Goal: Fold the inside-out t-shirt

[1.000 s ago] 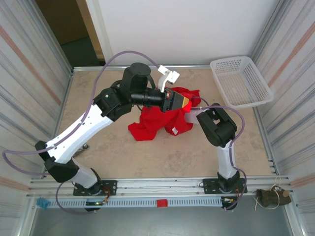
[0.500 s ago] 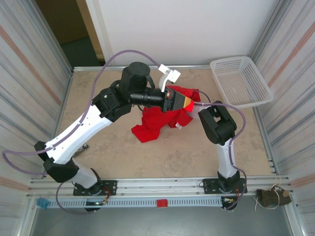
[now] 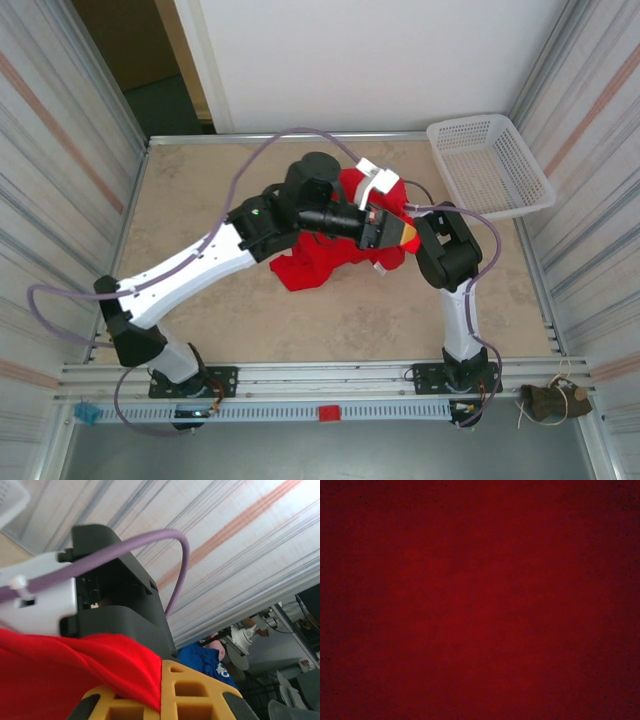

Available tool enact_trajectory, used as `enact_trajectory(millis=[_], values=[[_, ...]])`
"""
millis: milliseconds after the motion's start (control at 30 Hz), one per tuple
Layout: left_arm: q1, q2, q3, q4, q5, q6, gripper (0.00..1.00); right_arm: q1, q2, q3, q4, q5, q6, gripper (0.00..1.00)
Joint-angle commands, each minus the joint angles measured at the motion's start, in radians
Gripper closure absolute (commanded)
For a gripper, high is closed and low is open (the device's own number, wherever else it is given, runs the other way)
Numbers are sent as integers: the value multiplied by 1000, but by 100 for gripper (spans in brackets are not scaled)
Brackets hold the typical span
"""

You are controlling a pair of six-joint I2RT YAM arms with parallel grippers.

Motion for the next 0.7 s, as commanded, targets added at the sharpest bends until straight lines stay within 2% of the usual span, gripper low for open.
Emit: enact_trajectory(millis=[0, 133, 267, 500, 667], values=[[-22, 6, 29, 81, 65, -11, 100, -15, -8, -31, -80, -9, -67, 31], [23, -57, 64, -39, 1, 74, 100, -13, -25, -14, -82, 1, -154, 31], [119, -176, 20, -87, -41, 88, 100, -8, -34, 19, -96, 24, -253, 31], [279, -325, -48, -112, -17, 83, 100, 12, -8, 119, -186, 109, -445, 30], [309, -353, -56, -121, 15, 77, 100, 18, 31, 182, -240, 127, -519, 27]])
